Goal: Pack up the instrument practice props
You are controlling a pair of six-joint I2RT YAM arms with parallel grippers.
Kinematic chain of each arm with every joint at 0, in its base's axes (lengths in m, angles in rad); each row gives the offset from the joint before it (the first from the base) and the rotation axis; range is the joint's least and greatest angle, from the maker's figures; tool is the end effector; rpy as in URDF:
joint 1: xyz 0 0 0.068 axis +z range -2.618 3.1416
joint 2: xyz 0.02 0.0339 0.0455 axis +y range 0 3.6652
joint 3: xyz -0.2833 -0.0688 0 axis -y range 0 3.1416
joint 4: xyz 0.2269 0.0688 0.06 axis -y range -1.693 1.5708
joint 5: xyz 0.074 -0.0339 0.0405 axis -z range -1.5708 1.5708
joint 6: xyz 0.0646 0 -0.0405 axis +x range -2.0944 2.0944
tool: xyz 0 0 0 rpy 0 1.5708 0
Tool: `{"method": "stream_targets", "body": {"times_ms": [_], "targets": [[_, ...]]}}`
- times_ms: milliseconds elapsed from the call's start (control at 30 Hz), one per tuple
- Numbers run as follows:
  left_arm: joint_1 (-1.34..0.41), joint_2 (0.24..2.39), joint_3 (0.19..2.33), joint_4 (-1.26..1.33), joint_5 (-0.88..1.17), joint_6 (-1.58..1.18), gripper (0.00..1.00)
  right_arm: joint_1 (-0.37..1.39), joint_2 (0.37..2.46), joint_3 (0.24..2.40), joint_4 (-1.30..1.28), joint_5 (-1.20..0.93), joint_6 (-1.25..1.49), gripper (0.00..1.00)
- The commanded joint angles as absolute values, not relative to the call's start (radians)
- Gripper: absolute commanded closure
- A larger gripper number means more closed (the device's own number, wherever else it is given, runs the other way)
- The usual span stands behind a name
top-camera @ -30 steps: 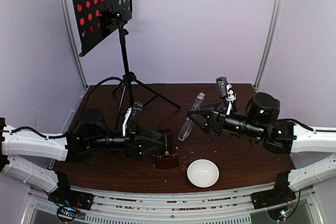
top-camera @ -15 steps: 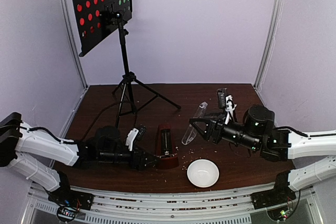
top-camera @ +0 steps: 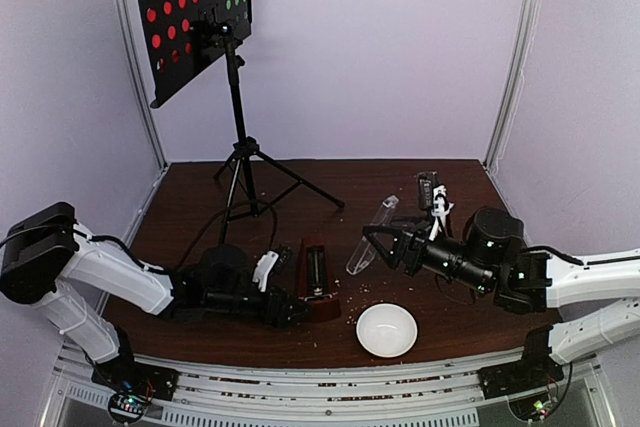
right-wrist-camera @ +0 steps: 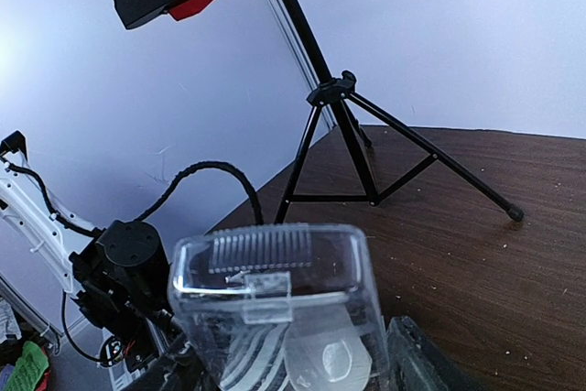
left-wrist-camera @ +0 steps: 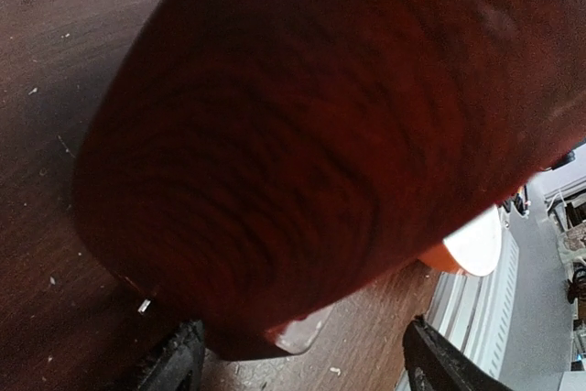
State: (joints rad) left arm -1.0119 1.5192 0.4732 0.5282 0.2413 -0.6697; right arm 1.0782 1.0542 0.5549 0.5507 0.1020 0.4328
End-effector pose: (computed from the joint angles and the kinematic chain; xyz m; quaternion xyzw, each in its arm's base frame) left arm 0.1406 -0.2539 0.1624 0.2057 0.8355 -0.4411 0.2551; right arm 0.1222 0.2137 0.3110 -0.1831 0.6640 0.4709 0.5512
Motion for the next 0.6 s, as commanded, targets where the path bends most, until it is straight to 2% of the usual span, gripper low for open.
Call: {"method": "stream_targets", "body": {"times_ms": [0, 267, 433, 567], "targets": [[-1.026, 1.567, 0.512, 0.659, 0.295, -0.694, 0.22, 1.094, 1.040, 0.537, 0.604, 0.164, 0.430, 0.41], [-1.042, 1.558, 0.509, 0.696, 0.292, -0.694, 0.22, 1.174, 1.026, 0.526, 0.597, 0.284, 0.388, 0.41], [-1.004, 1.362, 0.476, 0.622, 0.251, -0.633, 0.18, 1.331, 1.098, 0.557, 0.572, 0.540, 0.300, 0.41], [-0.873, 1.238, 0.541, 0.447, 0.362, -0.578, 0.17, 1.411, 1.195, 0.556, 0.664, 0.659, 0.267, 0.41]]}}
